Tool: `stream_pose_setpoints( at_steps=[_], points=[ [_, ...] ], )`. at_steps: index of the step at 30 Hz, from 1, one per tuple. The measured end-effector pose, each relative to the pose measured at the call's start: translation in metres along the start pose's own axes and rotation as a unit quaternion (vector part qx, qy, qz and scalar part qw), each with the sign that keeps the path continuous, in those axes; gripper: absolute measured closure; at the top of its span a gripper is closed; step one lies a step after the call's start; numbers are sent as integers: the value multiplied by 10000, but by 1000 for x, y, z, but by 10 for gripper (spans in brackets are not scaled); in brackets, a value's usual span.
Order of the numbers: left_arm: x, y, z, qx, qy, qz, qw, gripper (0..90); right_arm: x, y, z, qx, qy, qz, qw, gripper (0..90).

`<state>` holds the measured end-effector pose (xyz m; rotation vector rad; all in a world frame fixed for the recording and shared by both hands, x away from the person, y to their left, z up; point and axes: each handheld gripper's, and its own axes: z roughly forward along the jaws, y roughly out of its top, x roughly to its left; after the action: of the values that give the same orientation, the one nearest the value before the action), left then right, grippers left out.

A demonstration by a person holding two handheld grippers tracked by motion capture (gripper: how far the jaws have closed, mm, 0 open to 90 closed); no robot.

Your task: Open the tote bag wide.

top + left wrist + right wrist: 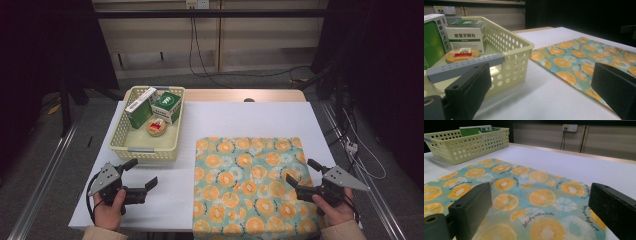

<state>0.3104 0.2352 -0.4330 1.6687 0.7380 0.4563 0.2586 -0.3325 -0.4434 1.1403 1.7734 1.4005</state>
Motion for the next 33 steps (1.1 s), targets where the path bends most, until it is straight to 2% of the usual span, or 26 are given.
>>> stream_pose_setpoints(
  at_steps=[4, 12, 17, 20, 22, 25, 27, 33],
  points=[
    [0, 0, -1, -16, 20, -29, 10000, 26, 1, 1, 3, 37, 31, -48, 10000, 47],
    [0, 0, 0, -35, -22, -1, 10000, 26, -3, 10, 13, 66, 48, 6, 10000, 40],
    [-1, 0, -1, -48, -19, -11, 10000, 26, -11, 24, 25, 200, 13, -143, 9997, 40],
    [-1, 1, -1, -87, -11, -37, 10000, 26, -19, 32, 38, 289, 52, -66, 9995, 39],
    [0, 1, -1, -90, -16, -16, 10000, 26, -21, 36, 46, 373, 3, -86, 9993, 41],
    [-1, 1, -1, -93, -19, -35, 9999, 25, -23, 41, 60, 569, 71, -104, 9983, 40],
    [-1, 1, 0, -90, -32, -44, 9999, 25, -23, 46, 70, 698, 134, -131, 9974, 40],
    [-2, 1, 0, -94, -61, -31, 9999, 25, -18, 59, 92, 816, 274, -84, 9963, 61]
  ],
)
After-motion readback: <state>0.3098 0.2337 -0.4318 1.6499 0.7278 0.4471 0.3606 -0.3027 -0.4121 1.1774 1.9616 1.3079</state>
